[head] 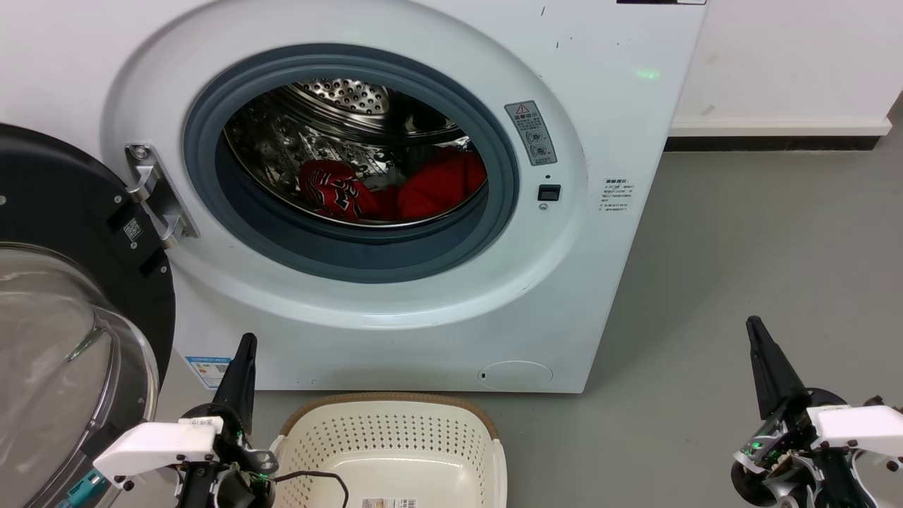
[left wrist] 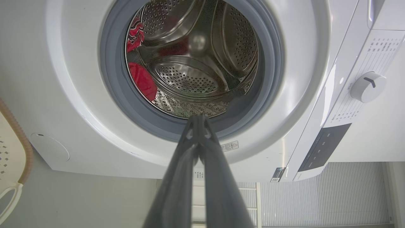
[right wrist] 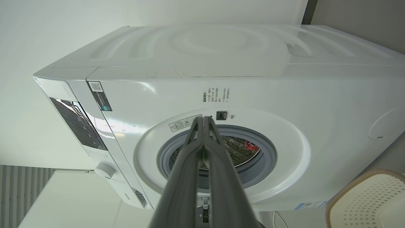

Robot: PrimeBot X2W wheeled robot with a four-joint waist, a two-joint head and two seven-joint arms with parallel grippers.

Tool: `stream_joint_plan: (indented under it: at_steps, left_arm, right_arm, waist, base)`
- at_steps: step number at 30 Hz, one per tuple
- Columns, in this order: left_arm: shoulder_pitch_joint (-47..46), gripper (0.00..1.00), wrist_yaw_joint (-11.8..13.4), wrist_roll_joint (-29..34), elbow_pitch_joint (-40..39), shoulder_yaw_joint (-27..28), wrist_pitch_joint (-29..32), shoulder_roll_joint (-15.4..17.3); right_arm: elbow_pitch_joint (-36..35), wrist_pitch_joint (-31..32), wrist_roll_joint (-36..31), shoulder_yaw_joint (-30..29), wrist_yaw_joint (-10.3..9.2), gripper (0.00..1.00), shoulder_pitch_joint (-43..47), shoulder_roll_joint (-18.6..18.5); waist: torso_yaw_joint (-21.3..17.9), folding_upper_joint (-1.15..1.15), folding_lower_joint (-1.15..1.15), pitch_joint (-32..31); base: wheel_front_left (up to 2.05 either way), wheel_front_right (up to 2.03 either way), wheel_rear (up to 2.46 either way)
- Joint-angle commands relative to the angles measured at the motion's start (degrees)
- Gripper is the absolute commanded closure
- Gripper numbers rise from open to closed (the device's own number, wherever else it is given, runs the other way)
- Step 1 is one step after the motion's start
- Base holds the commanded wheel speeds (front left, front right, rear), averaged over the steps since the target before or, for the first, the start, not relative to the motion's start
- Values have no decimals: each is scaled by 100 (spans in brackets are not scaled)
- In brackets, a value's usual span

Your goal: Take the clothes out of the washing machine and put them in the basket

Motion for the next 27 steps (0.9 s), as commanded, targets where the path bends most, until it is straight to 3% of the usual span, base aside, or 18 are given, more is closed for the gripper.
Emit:
stream_joint_plan:
  at_steps: [1,27]
  left_arm:
    - [-38,100,-11,-12,-4,15,11,-13]
    - [-38,100,-11,-12,-4,15,10,-13]
  right_arm:
    - [4,1,-25,4,-2,100,-72,18]
    - [4,0,-25,3,-2,100,-72,18]
  waist:
    - [0,0,0,0]
    - [0,0,0,0]
  base:
    - [0,0,0]
    - [0,0,0]
